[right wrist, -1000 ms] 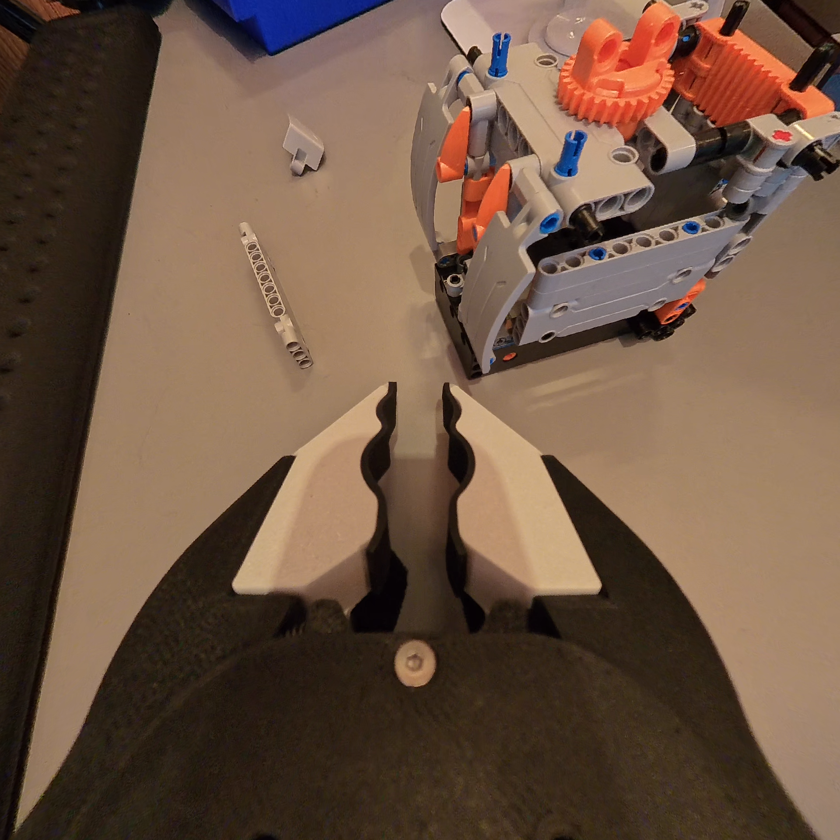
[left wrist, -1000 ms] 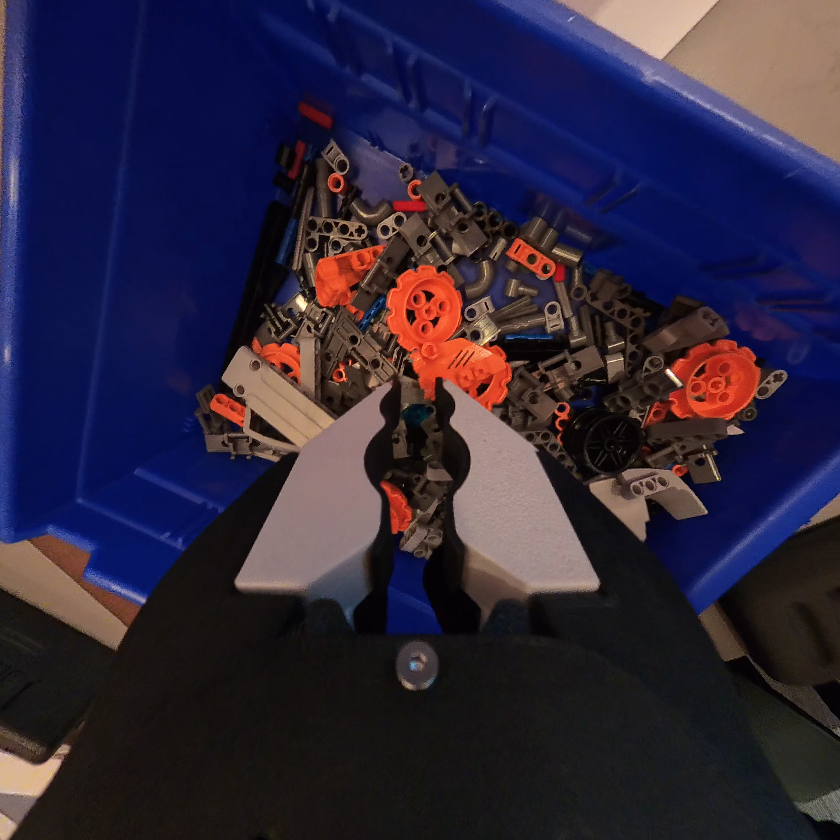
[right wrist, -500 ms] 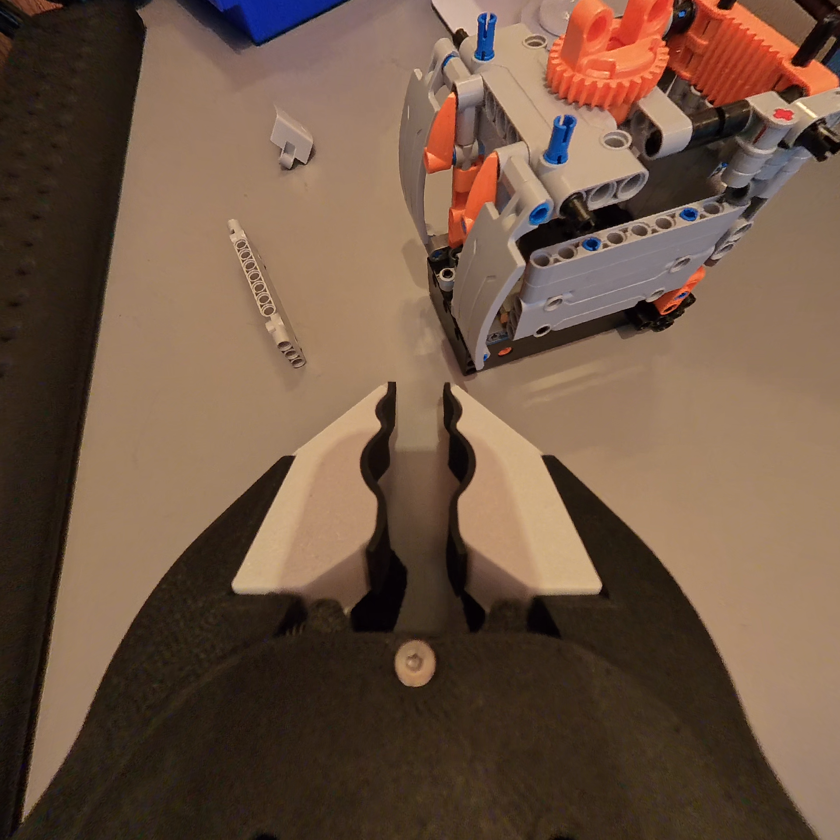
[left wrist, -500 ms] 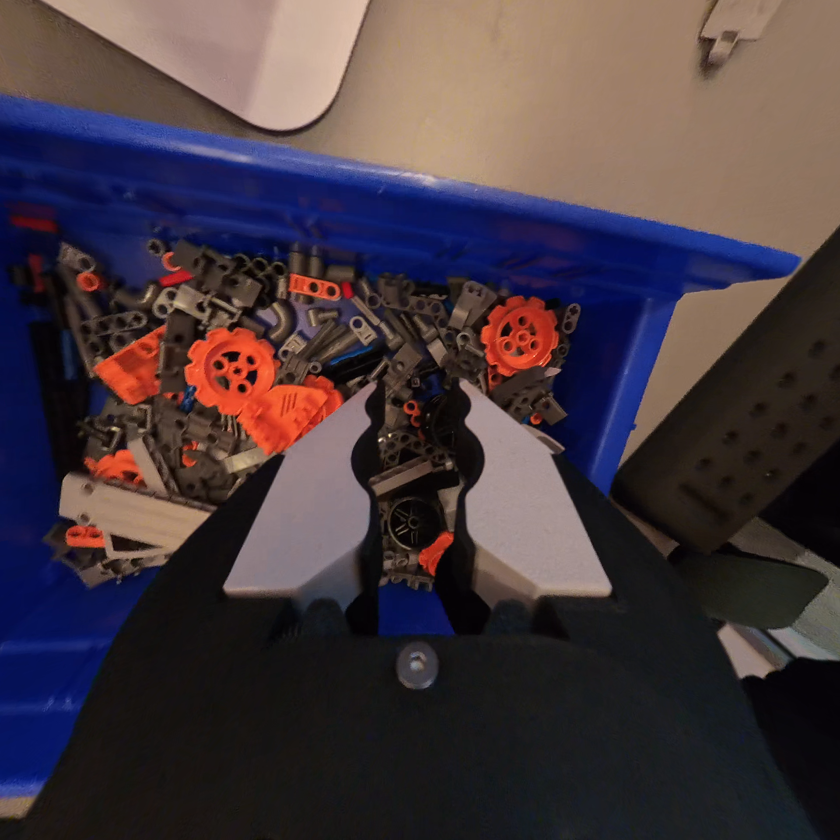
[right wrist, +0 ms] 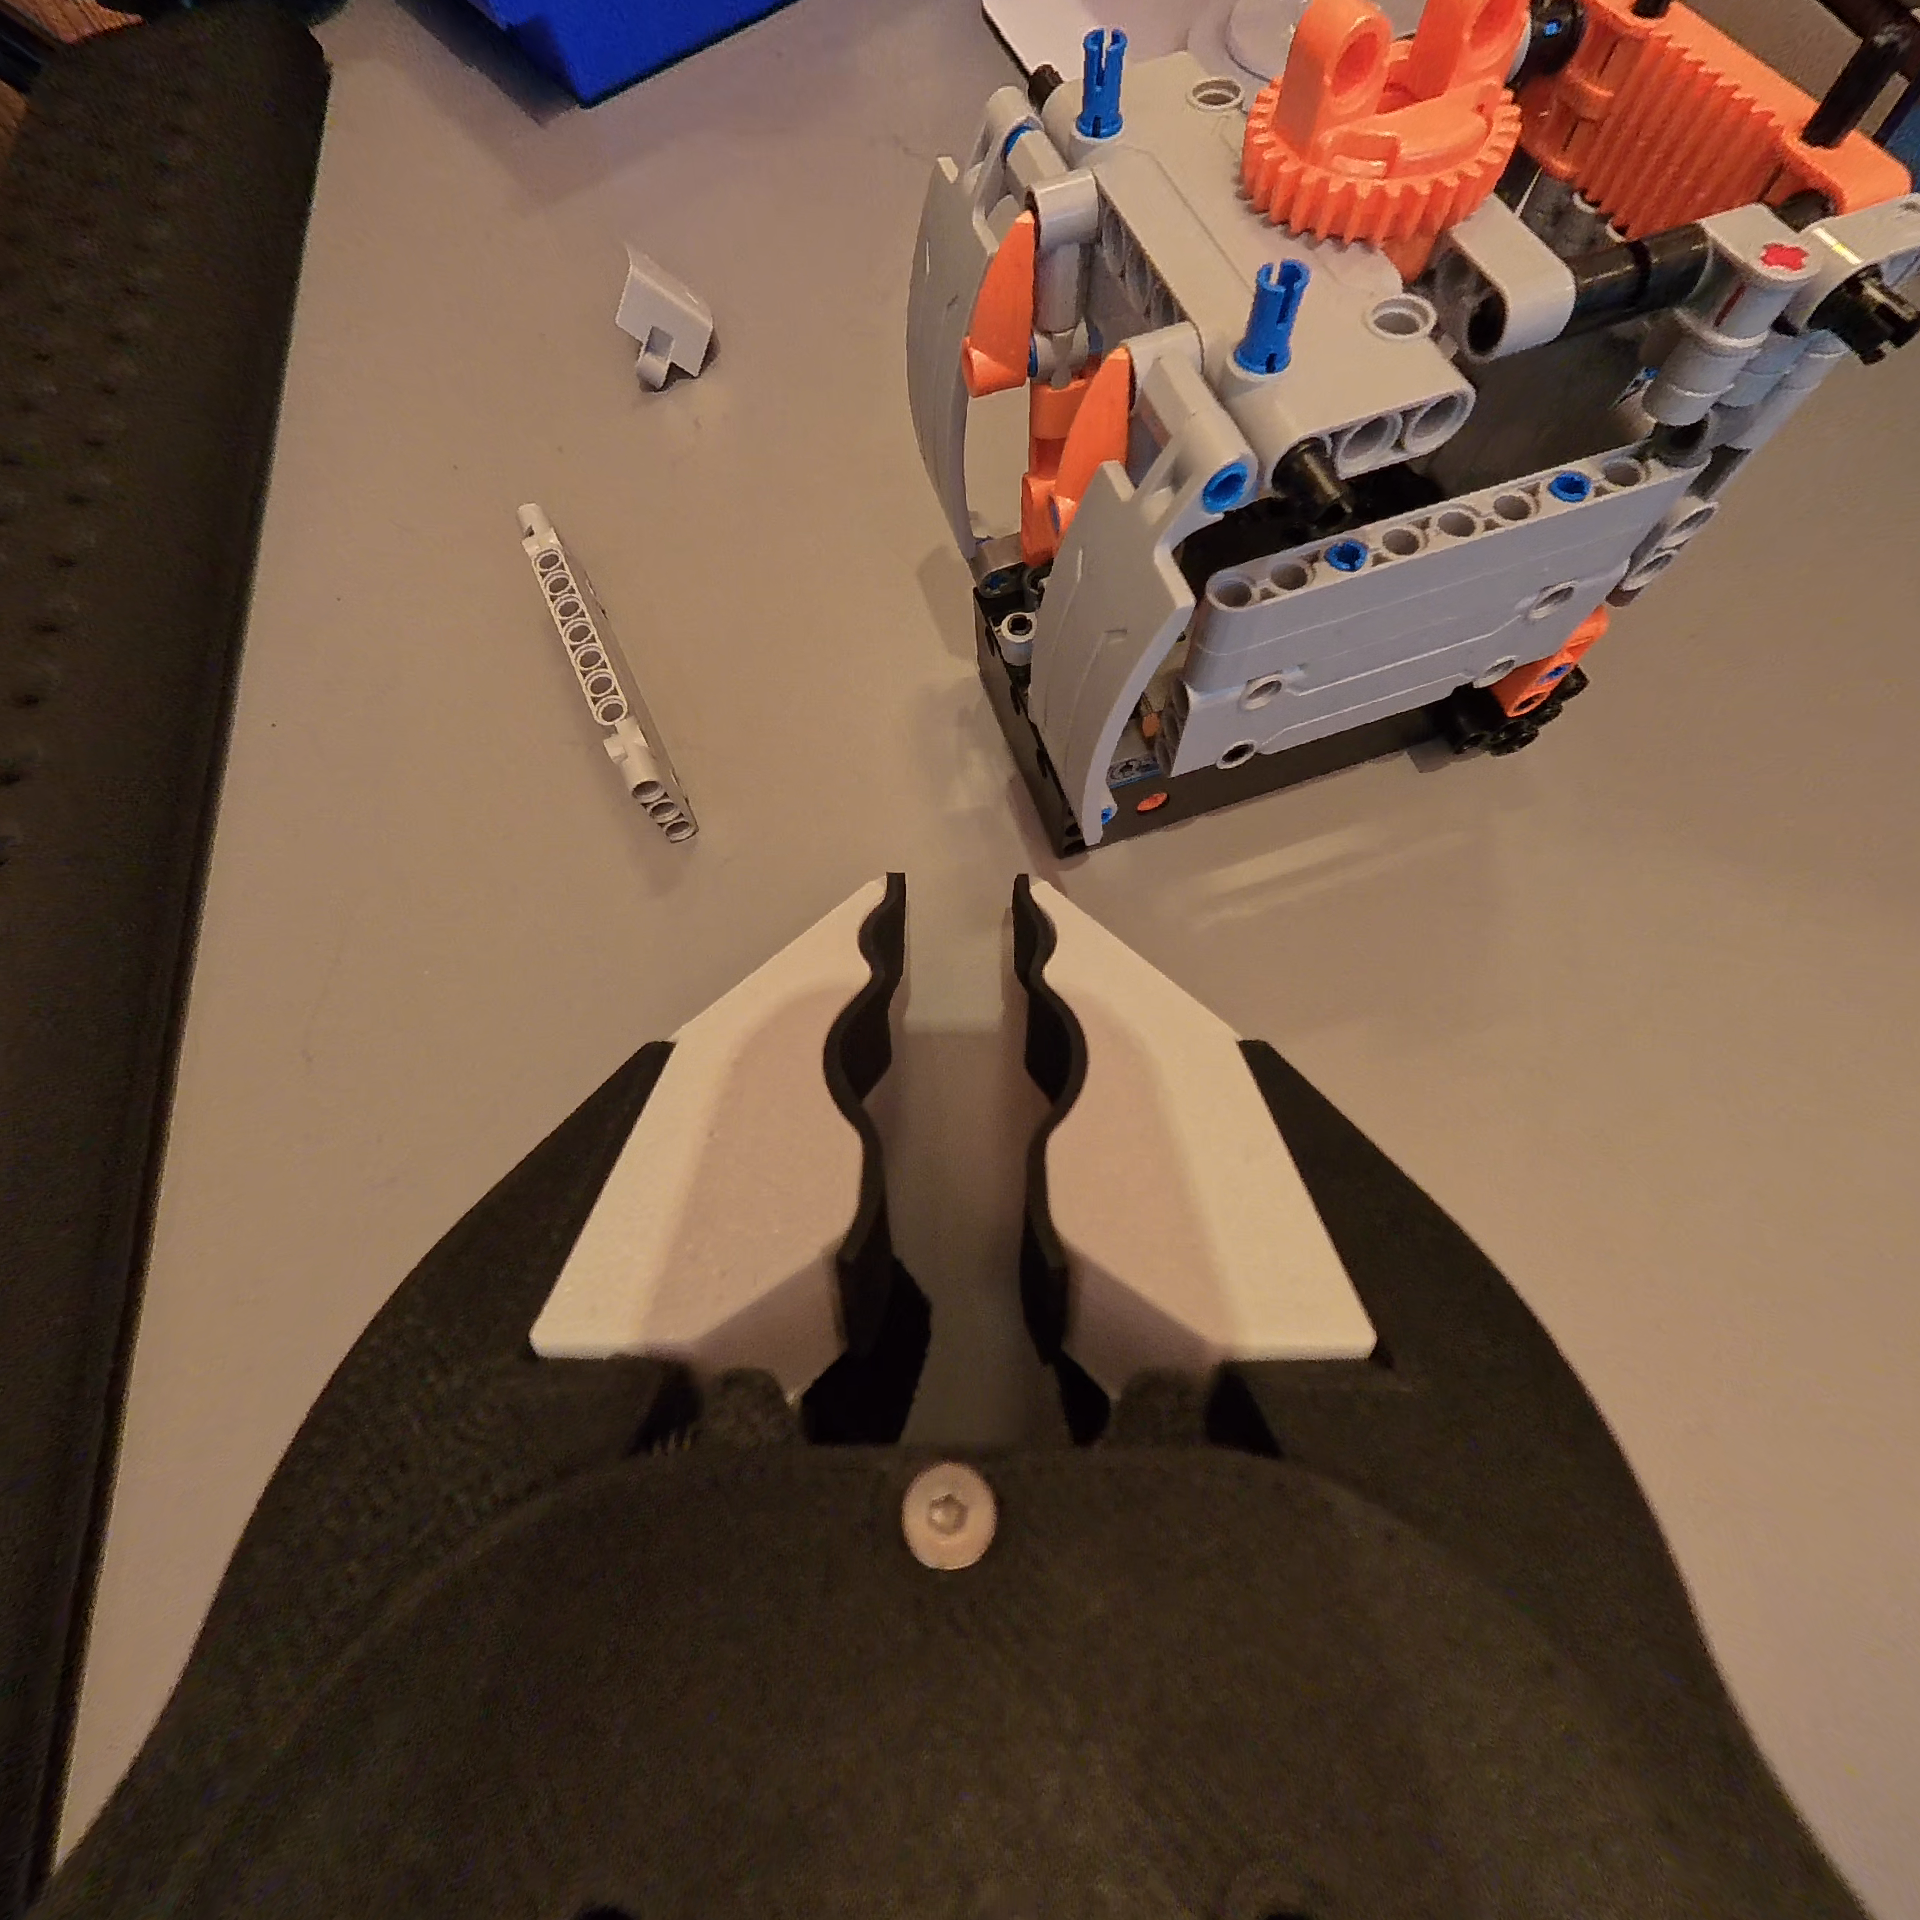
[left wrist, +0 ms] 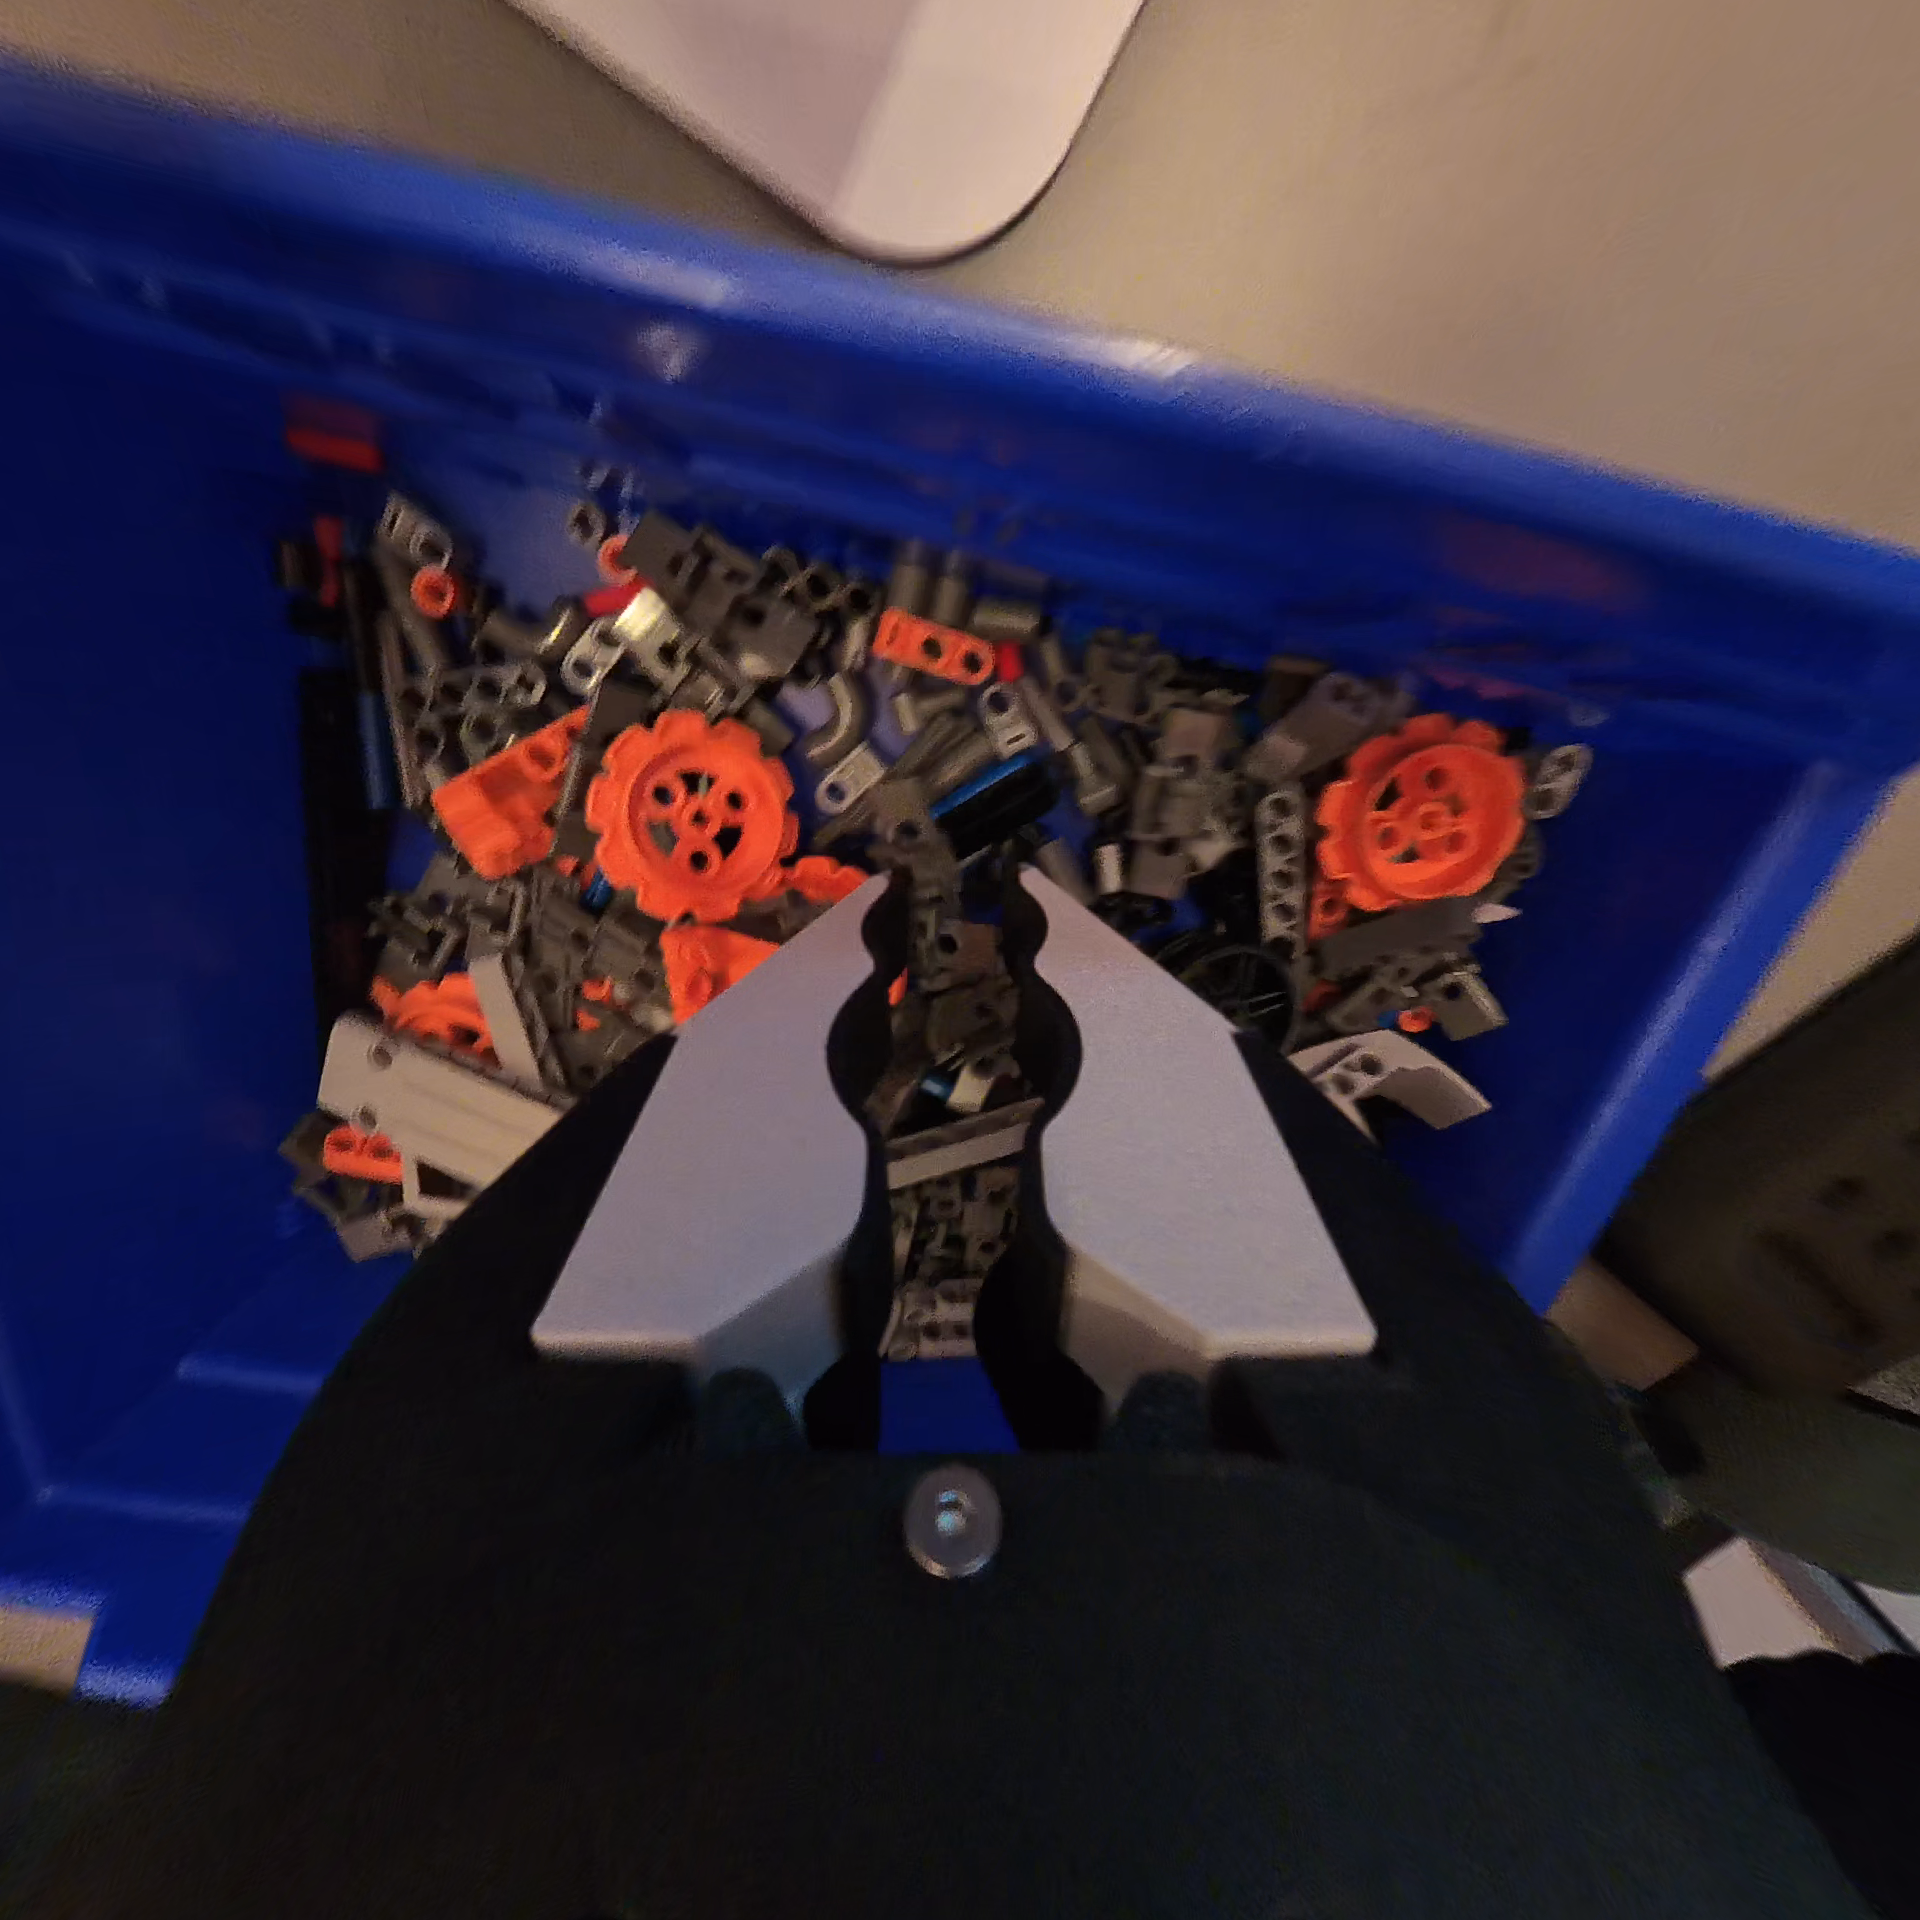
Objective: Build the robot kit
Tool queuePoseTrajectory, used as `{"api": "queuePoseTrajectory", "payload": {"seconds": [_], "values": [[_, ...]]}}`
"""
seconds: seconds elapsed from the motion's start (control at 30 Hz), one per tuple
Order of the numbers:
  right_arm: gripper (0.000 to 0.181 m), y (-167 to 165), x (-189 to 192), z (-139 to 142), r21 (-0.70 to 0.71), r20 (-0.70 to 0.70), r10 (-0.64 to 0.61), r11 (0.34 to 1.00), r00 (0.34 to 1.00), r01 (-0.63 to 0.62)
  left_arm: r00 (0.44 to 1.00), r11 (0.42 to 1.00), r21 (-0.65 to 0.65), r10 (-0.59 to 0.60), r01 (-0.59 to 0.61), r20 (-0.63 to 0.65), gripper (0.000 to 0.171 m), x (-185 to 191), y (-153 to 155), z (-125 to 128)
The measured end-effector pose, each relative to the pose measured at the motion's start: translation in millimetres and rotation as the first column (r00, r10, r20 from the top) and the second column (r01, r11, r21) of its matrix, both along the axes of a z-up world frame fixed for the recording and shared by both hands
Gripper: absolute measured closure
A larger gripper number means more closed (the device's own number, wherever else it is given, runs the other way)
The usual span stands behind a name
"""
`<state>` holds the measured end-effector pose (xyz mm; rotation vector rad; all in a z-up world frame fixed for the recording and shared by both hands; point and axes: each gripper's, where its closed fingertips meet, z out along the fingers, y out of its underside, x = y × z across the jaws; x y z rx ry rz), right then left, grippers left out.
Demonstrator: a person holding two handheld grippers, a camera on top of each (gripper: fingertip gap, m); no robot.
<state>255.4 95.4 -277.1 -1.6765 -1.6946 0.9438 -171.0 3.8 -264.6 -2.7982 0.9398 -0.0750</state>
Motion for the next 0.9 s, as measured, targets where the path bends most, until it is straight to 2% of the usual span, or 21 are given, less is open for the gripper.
{"api": "queuePoseTrajectory", "payload": {"seconds": [0.1,0.17,0.3,0.53,0.77,0.9], "values": [[0.163,0,0,0,0.0,0.002,0.001,1.0,1.0,-0.001,0.991,0.994,-0.005,-0.113,0.113,0.076,0.155,27,-4,2],[0.163,0,0,0,0.002,0.002,0.002,1.0,1.0,-0.002,0.983,0.985,-0.029,-0.168,0.17,0.069,0.155,35,-9,-5],[0.163,-1,0,-1,0.006,0.004,0.005,1.0,1.0,-0.005,0.98,0.981,-0.077,-0.172,0.18,0.095,0.158,40,-16,-19],[0.163,-2,0,-1,0.007,0.003,0.011,1.0,1.0,-0.011,0.993,0.994,-0.078,-0.071,0.078,0.091,0.159,27,-8,-18],[0.163,-2,1,0,0.006,0.002,0.012,1.0,1.0,-0.012,0.992,0.998,0.019,0.056,-0.054,-0.117,0.168,-21,10,-12],[0.163,-2,1,0,0.005,0.001,0.011,1.0,1.0,-0.011,0.997,0.997,0.063,0.041,-0.037,-0.062,0.161,-13,10,0]]}}
